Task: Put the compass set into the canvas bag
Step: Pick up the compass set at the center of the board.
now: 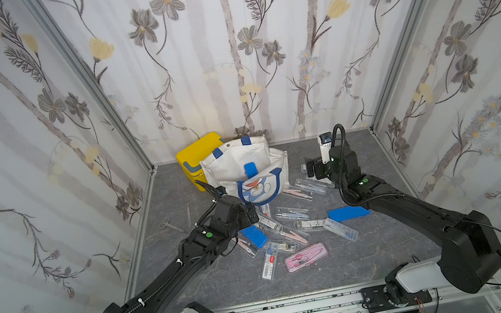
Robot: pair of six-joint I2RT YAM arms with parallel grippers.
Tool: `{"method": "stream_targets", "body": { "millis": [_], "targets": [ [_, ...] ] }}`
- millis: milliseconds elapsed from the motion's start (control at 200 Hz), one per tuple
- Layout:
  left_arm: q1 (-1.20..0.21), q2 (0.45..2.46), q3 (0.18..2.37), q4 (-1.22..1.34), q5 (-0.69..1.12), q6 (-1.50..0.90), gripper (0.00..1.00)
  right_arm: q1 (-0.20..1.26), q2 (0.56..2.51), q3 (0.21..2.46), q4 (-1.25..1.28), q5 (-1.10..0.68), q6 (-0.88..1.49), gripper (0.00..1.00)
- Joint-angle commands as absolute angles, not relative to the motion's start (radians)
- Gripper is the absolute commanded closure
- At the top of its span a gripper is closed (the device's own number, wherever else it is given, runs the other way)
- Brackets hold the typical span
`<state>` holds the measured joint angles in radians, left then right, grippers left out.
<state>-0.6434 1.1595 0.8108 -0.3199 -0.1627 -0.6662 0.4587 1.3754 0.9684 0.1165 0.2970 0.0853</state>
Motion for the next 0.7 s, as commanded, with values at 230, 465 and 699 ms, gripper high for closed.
{"method": "stream_targets", "body": {
  "millis": [230, 465, 699],
  "targets": [
    [-0.833, 1.191, 0.793, -0.459, -0.12, -0.735, 0.0, 0.443, 1.418, 0.882, 0.132, 0.259, 0.133, 0.01],
    [-0.992, 1.255, 0.768, -0.477, -0.14, -0.658, 0.0, 0.421, 1.45, 0.892, 0.147, 0.204, 0.154, 0.0],
    [-1.071, 1.241, 0.732, -0.492, -0.172, -0.649, 0.04, 0.417, 1.46, 0.886, 0.13, 0.203, 0.157, 0.01]
  ]
}}
